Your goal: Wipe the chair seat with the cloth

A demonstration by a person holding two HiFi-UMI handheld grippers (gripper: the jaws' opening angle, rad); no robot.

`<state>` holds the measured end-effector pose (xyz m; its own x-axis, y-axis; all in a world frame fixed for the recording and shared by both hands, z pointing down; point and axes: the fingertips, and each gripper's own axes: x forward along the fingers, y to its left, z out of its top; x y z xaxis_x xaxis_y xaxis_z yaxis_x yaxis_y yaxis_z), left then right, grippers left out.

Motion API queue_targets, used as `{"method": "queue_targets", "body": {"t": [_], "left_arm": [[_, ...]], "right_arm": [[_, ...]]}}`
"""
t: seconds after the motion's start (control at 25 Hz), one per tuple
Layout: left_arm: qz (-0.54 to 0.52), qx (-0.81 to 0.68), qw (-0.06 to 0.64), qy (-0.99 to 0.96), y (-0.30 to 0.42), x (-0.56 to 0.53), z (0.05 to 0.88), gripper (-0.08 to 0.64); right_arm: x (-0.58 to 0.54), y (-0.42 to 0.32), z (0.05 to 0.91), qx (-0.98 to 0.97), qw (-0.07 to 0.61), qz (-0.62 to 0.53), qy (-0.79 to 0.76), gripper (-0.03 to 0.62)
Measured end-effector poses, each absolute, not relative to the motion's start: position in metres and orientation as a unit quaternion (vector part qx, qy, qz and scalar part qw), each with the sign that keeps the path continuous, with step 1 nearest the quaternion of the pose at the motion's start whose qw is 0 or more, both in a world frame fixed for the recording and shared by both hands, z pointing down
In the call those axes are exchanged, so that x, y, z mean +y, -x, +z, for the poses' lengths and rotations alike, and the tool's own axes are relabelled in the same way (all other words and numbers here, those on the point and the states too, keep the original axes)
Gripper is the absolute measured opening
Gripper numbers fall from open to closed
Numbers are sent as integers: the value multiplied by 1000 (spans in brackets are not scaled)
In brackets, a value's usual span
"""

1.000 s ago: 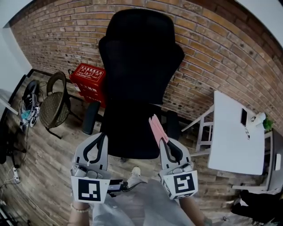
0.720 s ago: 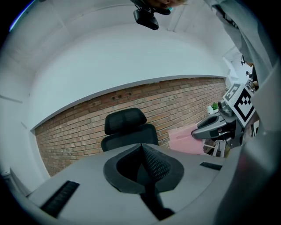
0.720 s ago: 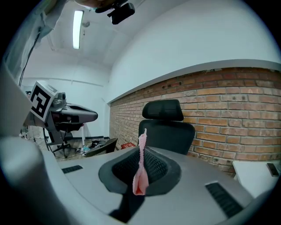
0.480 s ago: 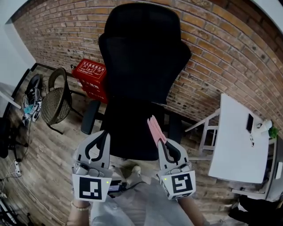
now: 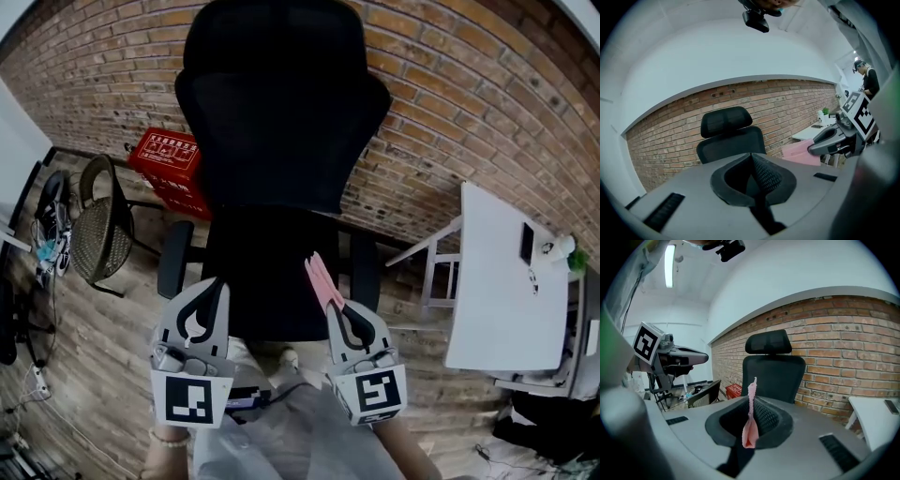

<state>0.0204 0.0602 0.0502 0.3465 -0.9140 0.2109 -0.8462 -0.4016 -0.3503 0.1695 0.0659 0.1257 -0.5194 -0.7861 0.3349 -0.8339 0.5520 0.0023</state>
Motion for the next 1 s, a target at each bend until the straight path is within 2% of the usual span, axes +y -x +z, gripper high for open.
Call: {"method": "queue_targets", "body": {"t": [0.48, 1.0], "left_arm": [[-222, 502, 62, 833, 14, -25, 129, 18], [-233, 466, 29, 853, 16, -113, 263, 18]], "right_arm": [[-2, -136, 203, -843, 185, 121, -491, 49], [-88, -149, 354, -786, 233, 189, -540, 49]]}}
